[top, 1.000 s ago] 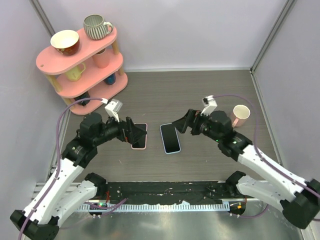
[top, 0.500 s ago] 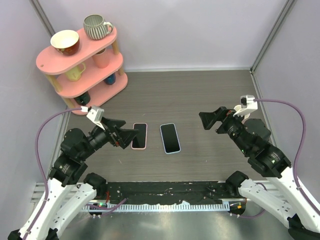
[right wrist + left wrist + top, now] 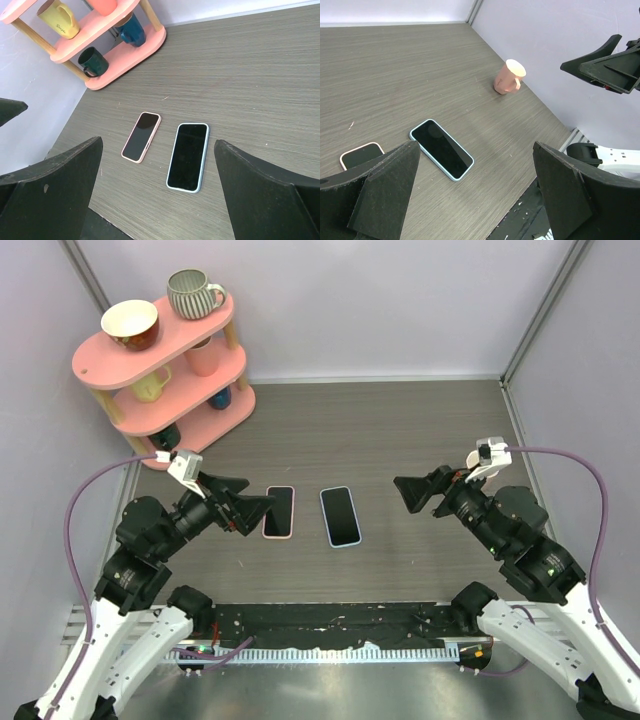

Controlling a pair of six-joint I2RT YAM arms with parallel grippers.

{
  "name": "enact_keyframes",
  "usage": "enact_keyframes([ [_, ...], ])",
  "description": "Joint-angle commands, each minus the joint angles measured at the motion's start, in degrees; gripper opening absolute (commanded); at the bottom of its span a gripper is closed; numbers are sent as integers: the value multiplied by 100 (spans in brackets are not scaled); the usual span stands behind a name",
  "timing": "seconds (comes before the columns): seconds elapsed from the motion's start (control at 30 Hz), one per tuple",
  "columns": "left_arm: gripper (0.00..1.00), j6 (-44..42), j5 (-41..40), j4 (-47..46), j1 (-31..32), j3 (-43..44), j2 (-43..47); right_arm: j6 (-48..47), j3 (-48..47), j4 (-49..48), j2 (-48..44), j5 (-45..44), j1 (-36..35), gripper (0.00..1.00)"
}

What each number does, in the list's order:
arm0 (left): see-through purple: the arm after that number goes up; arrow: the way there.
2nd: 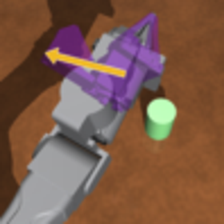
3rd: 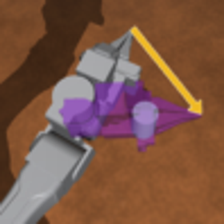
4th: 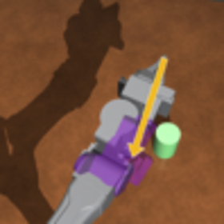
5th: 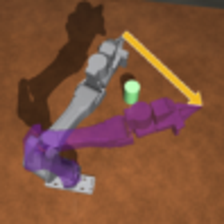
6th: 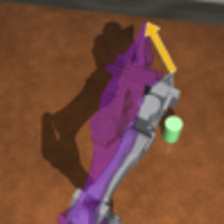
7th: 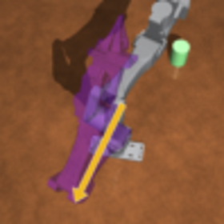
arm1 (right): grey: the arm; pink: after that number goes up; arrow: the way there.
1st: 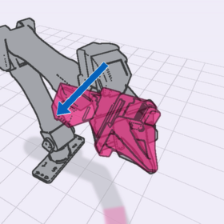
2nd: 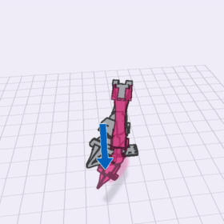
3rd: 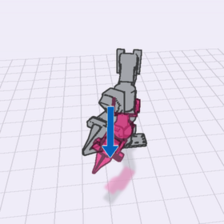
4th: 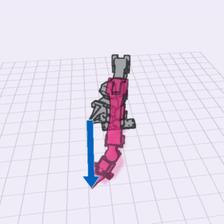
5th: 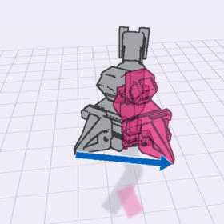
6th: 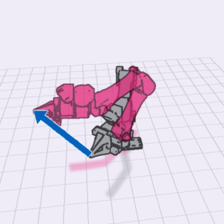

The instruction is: Put the phone into the phone case

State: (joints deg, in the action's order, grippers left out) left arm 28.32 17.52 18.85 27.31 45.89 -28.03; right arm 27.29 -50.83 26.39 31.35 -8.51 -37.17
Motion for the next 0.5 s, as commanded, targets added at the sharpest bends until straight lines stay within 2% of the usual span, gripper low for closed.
enact_keyframes([
  [0.0,100,86,6,-110,11,228,-45,-13,-234,-170,-7,166,-10,100],
  [0.47,100,34,41,-162,11,342,-141,-145,-419,33,134,157,-10,100],
])
